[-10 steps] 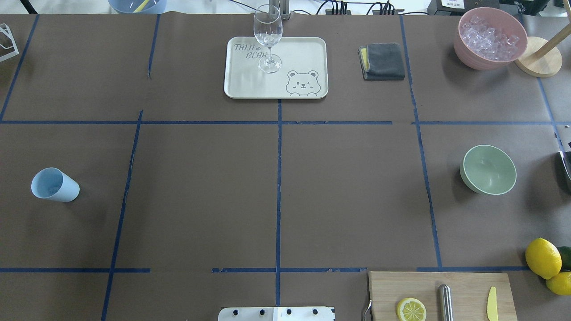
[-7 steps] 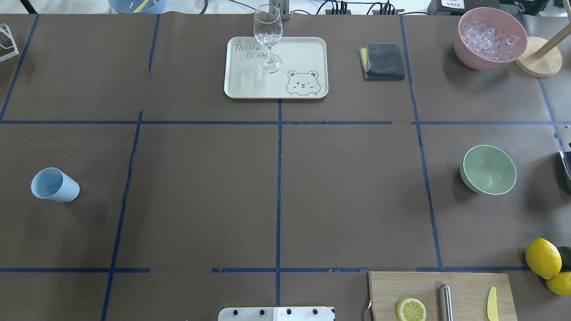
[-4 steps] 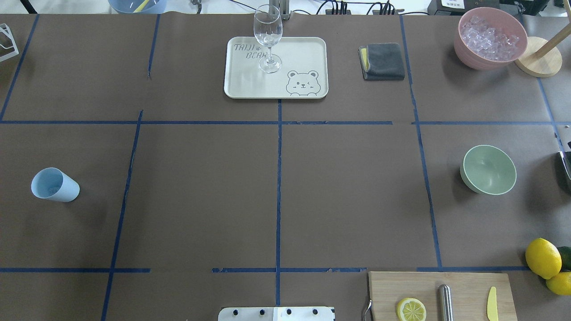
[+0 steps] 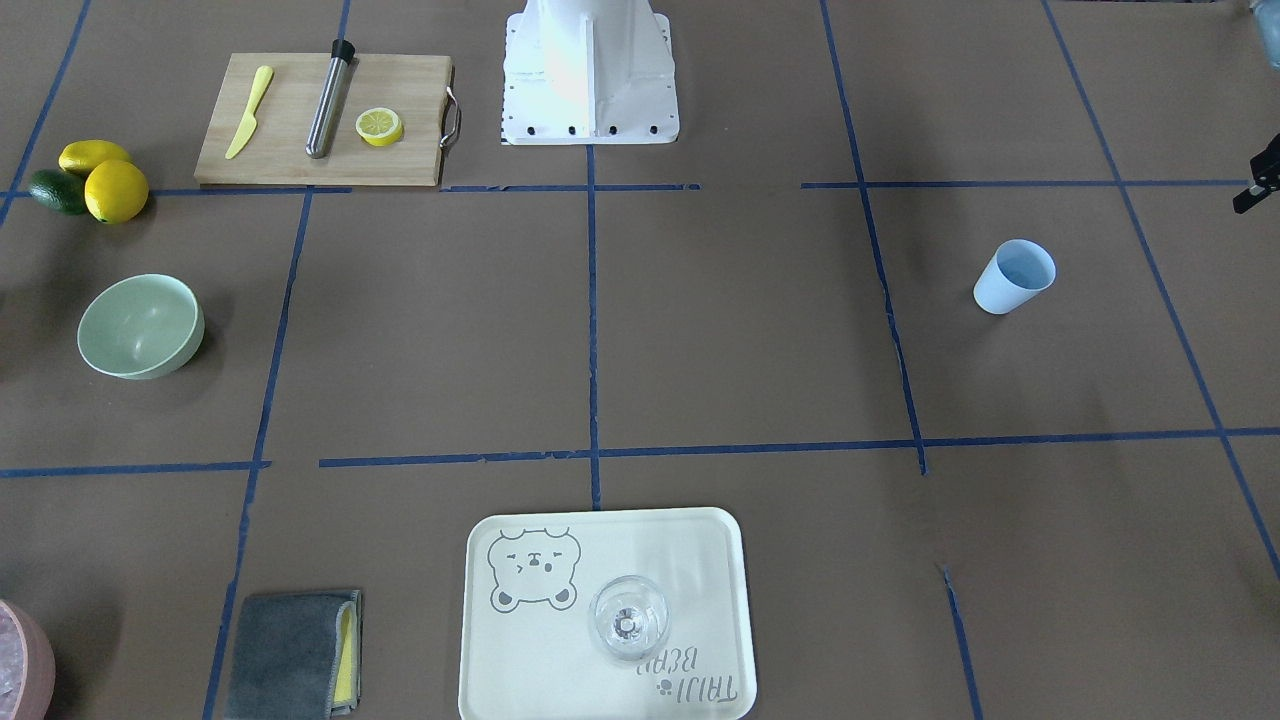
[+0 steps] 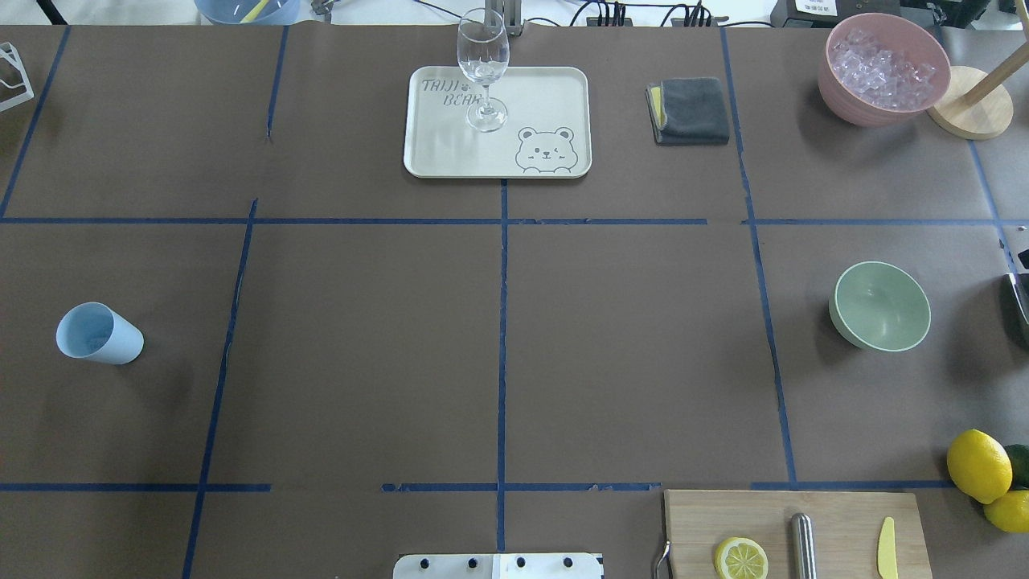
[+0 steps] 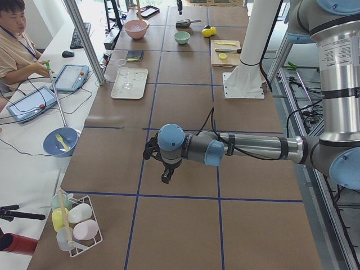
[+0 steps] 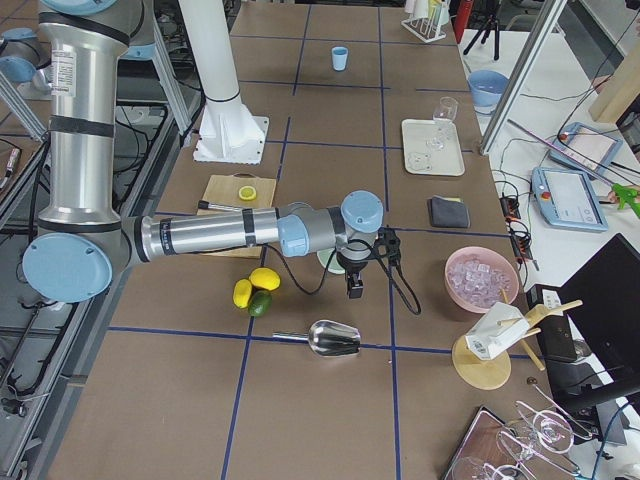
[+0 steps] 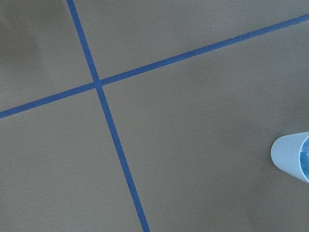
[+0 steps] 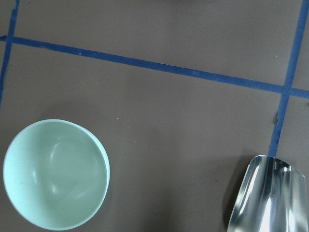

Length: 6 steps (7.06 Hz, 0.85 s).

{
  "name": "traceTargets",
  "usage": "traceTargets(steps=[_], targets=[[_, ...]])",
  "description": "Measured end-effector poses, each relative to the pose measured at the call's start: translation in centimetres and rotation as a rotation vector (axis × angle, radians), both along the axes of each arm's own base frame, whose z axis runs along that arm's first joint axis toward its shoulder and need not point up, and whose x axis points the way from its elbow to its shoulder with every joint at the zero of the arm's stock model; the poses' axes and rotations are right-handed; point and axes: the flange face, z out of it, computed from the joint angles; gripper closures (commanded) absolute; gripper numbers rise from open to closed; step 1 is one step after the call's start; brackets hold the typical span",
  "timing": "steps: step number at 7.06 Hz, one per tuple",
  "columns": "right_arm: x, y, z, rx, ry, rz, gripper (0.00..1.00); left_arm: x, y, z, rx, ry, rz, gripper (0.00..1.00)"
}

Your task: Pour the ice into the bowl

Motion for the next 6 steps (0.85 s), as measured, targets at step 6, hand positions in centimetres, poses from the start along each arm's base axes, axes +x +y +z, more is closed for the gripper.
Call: traceTargets(steps=[6], targets=[[-9.1,1.0,-1.0,-0.020,0.011,0.017,0.04,0.8,0.5,-2.0,0.120,0.159,0.042,0.00]])
